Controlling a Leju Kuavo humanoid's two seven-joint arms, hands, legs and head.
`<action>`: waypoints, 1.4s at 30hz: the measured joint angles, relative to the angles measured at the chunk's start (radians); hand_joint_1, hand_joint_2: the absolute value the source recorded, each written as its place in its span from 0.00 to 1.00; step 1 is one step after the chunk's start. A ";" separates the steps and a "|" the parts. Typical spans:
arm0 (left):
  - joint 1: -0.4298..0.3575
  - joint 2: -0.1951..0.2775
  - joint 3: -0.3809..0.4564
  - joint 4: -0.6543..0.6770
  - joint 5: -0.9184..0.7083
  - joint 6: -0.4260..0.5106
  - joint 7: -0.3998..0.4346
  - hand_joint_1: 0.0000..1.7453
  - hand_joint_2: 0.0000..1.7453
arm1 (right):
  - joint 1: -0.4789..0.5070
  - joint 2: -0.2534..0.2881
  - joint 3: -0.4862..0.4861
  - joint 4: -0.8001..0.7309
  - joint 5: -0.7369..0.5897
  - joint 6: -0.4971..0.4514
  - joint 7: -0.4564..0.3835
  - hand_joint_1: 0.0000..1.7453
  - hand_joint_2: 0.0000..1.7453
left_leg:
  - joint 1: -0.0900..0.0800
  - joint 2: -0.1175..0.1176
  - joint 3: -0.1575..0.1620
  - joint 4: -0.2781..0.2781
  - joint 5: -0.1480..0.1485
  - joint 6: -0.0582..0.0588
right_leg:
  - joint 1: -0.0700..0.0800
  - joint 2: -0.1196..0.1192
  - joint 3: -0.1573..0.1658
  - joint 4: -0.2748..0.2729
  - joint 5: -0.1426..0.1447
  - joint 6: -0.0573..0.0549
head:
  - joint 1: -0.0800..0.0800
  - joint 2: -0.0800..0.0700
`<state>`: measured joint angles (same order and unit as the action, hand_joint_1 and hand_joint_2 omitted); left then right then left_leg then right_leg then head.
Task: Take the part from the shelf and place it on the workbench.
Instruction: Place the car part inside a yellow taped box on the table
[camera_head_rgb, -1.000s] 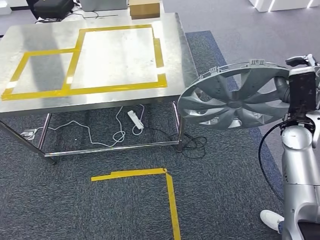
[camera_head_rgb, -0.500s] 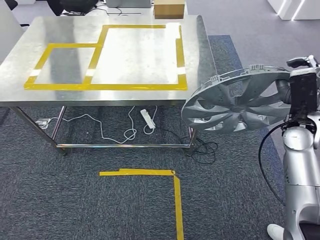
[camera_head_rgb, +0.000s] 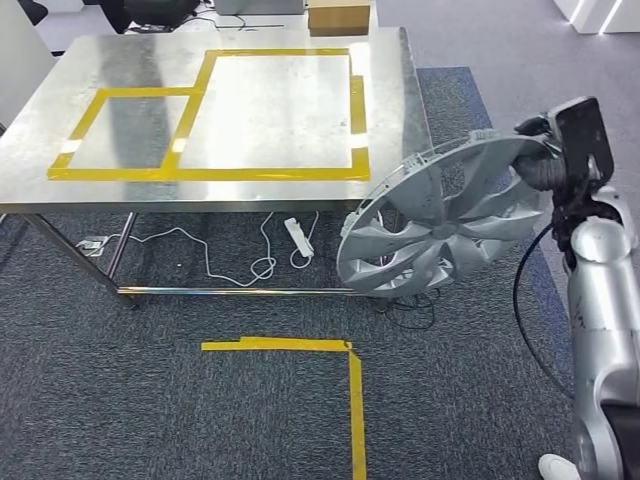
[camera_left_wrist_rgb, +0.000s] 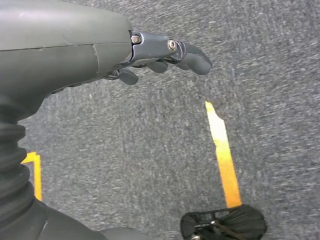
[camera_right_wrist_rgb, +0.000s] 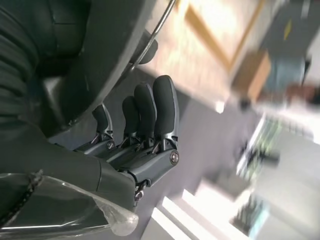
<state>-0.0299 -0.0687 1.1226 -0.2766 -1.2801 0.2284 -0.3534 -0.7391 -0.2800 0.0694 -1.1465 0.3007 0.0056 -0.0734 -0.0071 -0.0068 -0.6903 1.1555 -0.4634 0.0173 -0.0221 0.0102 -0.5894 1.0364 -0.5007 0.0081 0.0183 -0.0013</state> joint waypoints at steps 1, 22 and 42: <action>-0.004 0.001 0.002 0.000 -0.003 0.001 0.001 0.00 1.00 | -0.047 -0.004 0.016 0.044 -0.008 0.021 0.003 1.00 1.00 | -0.004 0.001 0.023 -0.056 0.023 0.011 | 0.002 -0.001 0.000 -0.001 0.000 0.002 | 0.000 0.000; 0.000 -0.012 0.032 0.006 -0.025 0.001 0.015 0.00 1.00 | -0.337 -0.091 0.190 0.255 0.113 -0.011 0.075 1.00 1.00 | -0.007 -0.006 0.048 -0.094 -0.004 -0.005 | -0.004 -0.009 -0.032 -0.002 0.027 0.012 | 0.003 0.000; -0.004 -0.012 0.050 0.008 -0.046 -0.002 -0.002 0.00 1.00 | -0.204 -0.126 0.213 0.093 0.527 -0.293 0.069 1.00 1.00 | 0.001 0.002 0.072 -0.142 0.024 0.029 | -0.003 -0.008 -0.157 0.270 -0.112 0.044 | 0.004 0.000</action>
<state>-0.0339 -0.0805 1.1723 -0.2689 -1.3259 0.2269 -0.3552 -0.9429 -0.4056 0.2823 -1.0539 0.8282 -0.2870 -0.0047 -0.0059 -0.0053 -0.6184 1.0131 -0.4392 0.0460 -0.0248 0.0019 -0.7465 1.3064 -0.6124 0.0516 0.0228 -0.0013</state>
